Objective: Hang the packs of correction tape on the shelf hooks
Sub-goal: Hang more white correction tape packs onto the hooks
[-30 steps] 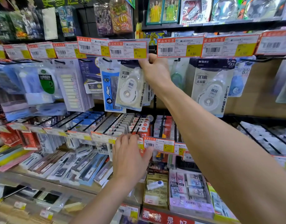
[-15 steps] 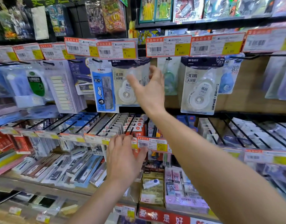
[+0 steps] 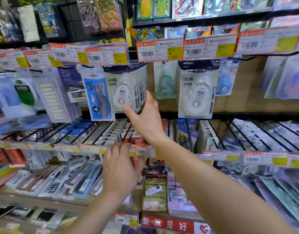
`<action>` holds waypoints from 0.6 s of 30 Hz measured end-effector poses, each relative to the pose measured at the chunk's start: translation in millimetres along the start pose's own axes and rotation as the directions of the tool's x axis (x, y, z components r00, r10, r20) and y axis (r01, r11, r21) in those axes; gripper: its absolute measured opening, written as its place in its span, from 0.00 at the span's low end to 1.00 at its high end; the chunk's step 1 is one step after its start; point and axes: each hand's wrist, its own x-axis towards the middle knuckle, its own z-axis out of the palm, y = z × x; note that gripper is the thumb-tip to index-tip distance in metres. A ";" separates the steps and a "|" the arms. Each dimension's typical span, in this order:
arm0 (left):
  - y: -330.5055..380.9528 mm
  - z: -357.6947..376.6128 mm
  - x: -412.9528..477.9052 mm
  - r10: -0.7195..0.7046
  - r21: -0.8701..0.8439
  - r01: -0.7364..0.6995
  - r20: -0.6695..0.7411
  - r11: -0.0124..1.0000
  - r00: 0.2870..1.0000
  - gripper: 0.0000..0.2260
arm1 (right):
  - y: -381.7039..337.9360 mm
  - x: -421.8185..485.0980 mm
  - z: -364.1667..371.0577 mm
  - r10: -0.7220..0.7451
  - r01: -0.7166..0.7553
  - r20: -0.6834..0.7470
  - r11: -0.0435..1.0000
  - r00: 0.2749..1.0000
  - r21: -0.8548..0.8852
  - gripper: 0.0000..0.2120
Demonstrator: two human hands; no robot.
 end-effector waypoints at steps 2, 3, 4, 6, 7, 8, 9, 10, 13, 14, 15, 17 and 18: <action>-0.7 -1.1 -0.2 0.011 0.012 -0.012 0.006 1.000 1.000 0.29 | 5.6 -16.2 -5.7 0.024 -0.024 0.021 1.000 0.999 -0.016 0.44; -1.7 -1.7 -0.2 0.015 0.013 -0.015 0.013 1.000 1.000 0.28 | 7.9 -27.1 -9.0 0.035 -0.034 0.026 0.999 0.999 -0.030 0.43; -2.6 -2.2 -0.3 0.017 0.011 -0.017 0.021 1.000 1.000 0.27 | 10.4 -39.7 -13.1 0.042 -0.041 0.025 0.998 0.999 -0.041 0.41; -3.6 -3.8 -0.8 0.022 0.009 -0.022 0.038 1.000 0.999 0.25 | 15.3 -68.3 -26.0 0.025 -0.027 -0.028 0.999 0.999 -0.041 0.36; -3.2 -4.8 -0.6 0.022 0.013 -0.023 0.046 1.000 0.999 0.25 | 17.2 -82.4 -35.4 0.014 -0.018 -0.088 0.999 0.996 -0.042 0.33; -2.4 -6.3 -0.2 0.017 0.020 -0.018 0.054 1.000 0.998 0.27 | 18.2 -94.3 -46.3 0.007 -0.014 -0.168 0.999 0.986 -0.041 0.31; -2.0 -7.4 0.8 0.010 0.026 -0.012 0.064 1.000 0.998 0.28 | 19.5 -101.8 -57.9 0.007 -0.015 -0.254 0.999 0.967 -0.030 0.30; -0.2 -8.0 2.2 0.004 0.031 -0.006 0.079 1.000 0.997 0.30 | 20.6 -104.5 -70.9 0.018 -0.020 -0.335 1.000 0.942 -0.003 0.30; -2.9 -7.7 4.2 -0.005 0.047 -0.001 0.118 0.999 0.993 0.33 | 22.9 -86.6 -101.1 0.095 -0.075 -0.465 0.995 0.880 0.062 0.37; -3.5 -8.4 3.8 -0.007 0.054 -0.001 0.132 0.999 0.991 0.34 | 22.9 -77.5 -108.9 0.136 -0.117 -0.456 0.991 0.880 0.069 0.40; -3.8 -9.2 3.2 -0.010 0.061 0.001 0.144 0.998 0.990 0.34 | 22.1 -69.8 -115.1 0.173 -0.156 -0.432 0.985 0.885 0.075 0.43; -1.9 -12.5 2.4 -0.018 0.066 0.008 0.159 0.998 0.987 0.34 | 22.5 -60.8 -122.4 0.200 -0.188 -0.387 0.980 0.900 0.068 0.47; 0.3 -14.7 2.3 -0.019 0.071 0.008 0.164 0.997 0.986 0.35 | 23.5 -58.6 -123.9 0.199 -0.192 -0.372 0.980 0.907 0.056 0.47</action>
